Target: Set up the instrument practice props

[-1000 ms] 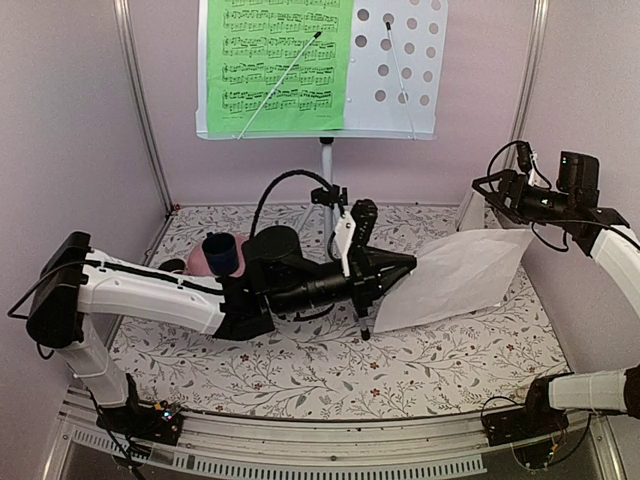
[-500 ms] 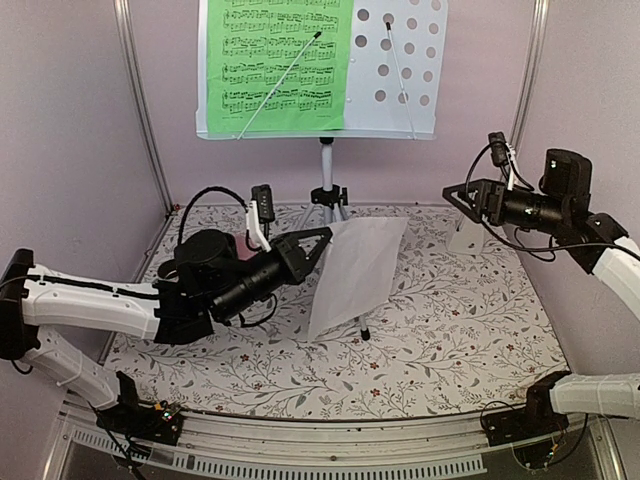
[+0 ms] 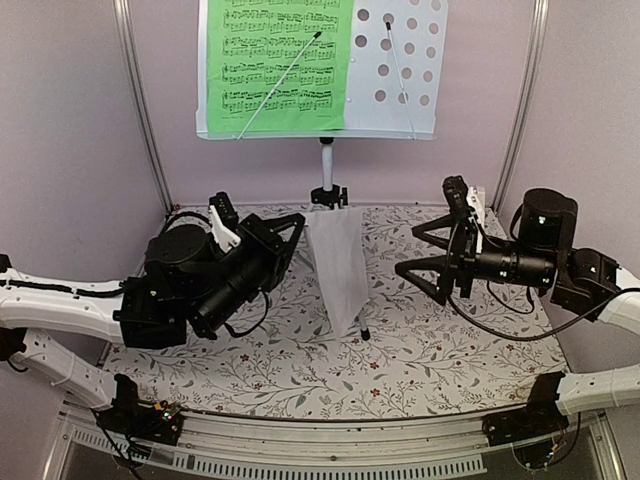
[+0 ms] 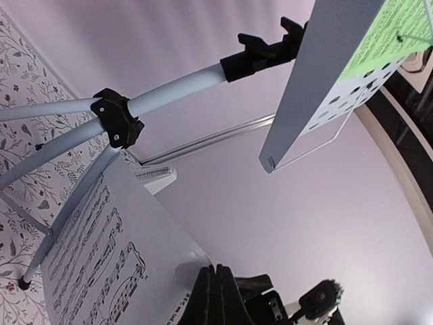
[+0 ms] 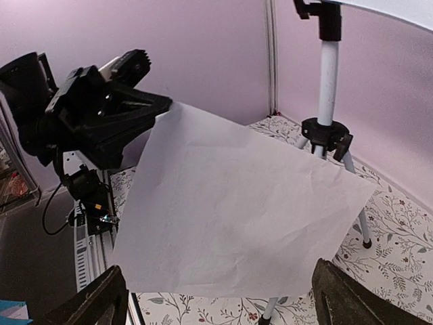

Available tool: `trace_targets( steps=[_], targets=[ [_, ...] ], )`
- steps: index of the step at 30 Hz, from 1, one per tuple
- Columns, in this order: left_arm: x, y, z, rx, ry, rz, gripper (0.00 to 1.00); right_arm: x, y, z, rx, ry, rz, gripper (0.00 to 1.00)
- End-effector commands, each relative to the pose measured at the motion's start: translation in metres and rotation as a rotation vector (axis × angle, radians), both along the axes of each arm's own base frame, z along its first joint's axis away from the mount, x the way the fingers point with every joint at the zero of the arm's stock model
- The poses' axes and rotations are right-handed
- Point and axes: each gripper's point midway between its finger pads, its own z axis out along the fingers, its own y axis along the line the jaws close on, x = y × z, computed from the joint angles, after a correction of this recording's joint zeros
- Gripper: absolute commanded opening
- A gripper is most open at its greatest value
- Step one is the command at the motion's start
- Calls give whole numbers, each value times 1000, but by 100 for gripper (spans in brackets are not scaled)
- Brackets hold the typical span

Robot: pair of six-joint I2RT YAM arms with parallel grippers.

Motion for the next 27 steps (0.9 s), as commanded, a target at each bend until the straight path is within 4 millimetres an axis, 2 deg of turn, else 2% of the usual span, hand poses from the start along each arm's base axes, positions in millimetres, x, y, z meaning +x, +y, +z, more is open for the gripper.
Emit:
trace_targets(
  steps=[1, 5, 10, 13, 17, 21, 24, 27],
  targets=[
    [-2, 15, 14, -88, 80, 107, 0, -30, -1, 13, -5, -221, 15, 99],
    [-2, 22, 26, -133, 88, 155, 0, -53, 13, -9, -81, -270, 75, 99],
    [2, 37, 36, -221, 86, 221, 0, -71, 30, -30, -134, -346, 92, 99],
    [4, 42, 42, -248, 76, 254, 0, -79, 41, -32, -124, -361, 97, 99],
    [5, 43, 47, -266, 57, 274, 0, -83, 57, -28, -64, -299, 101, 99],
    [6, 43, 49, -289, 41, 283, 0, -100, 76, -31, -25, -262, 125, 99],
    [6, 41, 51, -295, 35, 283, 0, -98, 90, -34, -30, -246, 90, 100],
    [6, 40, 54, -301, 18, 280, 0, -88, 101, -31, -23, -225, 21, 95]
  ],
)
